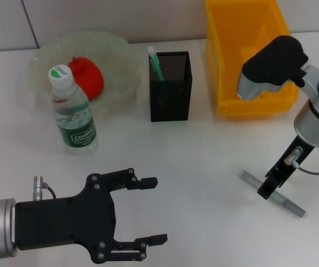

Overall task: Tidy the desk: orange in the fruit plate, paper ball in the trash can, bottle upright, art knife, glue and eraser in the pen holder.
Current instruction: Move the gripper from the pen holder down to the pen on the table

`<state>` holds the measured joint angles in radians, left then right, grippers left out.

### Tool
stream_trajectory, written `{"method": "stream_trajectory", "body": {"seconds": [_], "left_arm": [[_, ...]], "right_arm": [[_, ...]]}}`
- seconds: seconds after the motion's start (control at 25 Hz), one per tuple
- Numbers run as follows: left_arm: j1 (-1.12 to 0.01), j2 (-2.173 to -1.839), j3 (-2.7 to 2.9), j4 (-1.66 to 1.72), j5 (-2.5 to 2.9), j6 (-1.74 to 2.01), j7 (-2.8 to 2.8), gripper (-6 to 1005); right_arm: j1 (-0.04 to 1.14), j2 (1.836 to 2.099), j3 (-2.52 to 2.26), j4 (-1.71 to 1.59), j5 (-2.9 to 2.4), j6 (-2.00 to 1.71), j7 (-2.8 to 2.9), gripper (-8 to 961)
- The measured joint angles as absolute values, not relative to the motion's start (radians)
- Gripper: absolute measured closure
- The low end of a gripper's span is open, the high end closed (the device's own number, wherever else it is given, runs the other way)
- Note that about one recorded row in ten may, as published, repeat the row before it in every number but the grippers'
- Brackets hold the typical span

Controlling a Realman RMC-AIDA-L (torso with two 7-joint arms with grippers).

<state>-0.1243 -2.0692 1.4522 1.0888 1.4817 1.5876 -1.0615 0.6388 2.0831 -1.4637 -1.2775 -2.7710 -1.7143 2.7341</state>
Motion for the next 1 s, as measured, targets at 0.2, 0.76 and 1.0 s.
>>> {"method": "stream_trajectory", "body": {"seconds": [0.2, 0.76, 1.0], "left_arm": [[-0.126, -2.069, 1.449, 1.086, 1.482, 1.588, -1.061, 212], [-0.132, -2.069, 1.445, 1.084, 1.482, 1.588, -1.069, 212], [-0.135, -2.069, 1.445, 1.087, 1.482, 1.588, -1.071, 212]], "right_arm": [[0.637, 2.083, -1.466, -1.273, -2.77, -1.694, 2.721, 258], [0.645, 2.087, -1.466, -1.232, -2.767, -1.652, 2.708, 260], [0.651, 2.088, -1.49, -1.222, -2.765, -1.639, 2.714, 287]]}}
